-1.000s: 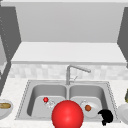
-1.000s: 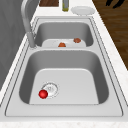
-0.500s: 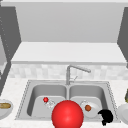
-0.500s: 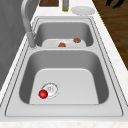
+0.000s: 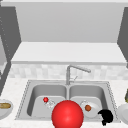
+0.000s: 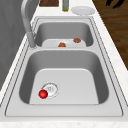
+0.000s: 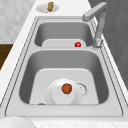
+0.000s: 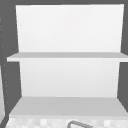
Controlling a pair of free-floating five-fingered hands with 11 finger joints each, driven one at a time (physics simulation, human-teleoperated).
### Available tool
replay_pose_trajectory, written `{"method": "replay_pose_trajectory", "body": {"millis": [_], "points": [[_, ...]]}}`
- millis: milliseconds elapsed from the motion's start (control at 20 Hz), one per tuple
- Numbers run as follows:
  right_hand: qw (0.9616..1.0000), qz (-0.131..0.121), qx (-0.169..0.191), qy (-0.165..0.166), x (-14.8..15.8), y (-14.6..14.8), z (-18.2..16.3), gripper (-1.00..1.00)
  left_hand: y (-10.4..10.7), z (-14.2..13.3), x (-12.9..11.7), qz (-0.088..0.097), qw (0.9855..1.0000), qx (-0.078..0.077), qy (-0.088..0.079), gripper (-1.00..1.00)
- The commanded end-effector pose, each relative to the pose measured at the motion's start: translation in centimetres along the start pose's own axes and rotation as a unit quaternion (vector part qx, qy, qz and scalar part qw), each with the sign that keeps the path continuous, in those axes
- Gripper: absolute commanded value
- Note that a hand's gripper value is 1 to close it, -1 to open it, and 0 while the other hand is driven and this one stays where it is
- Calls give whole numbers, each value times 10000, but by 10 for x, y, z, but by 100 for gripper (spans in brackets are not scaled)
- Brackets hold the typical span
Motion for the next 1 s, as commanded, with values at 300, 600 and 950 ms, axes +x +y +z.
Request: {"method": "replay_pose_trajectory", "body": {"millis": [300, 600, 950], "points": [[10000, 0, 0, 0, 0, 0, 0, 0, -11, 11, -23, 223, 9972, -715, 12, -100], [10000, 0, 0, 0, 0, 0, 0, 0, -14, 13, -28, 283, 9961, -829, 60, -100], [10000, 0, 0, 0, 0, 0, 0, 0, -22, 22, -30, 347, 9977, -559, 170, -100]]}}
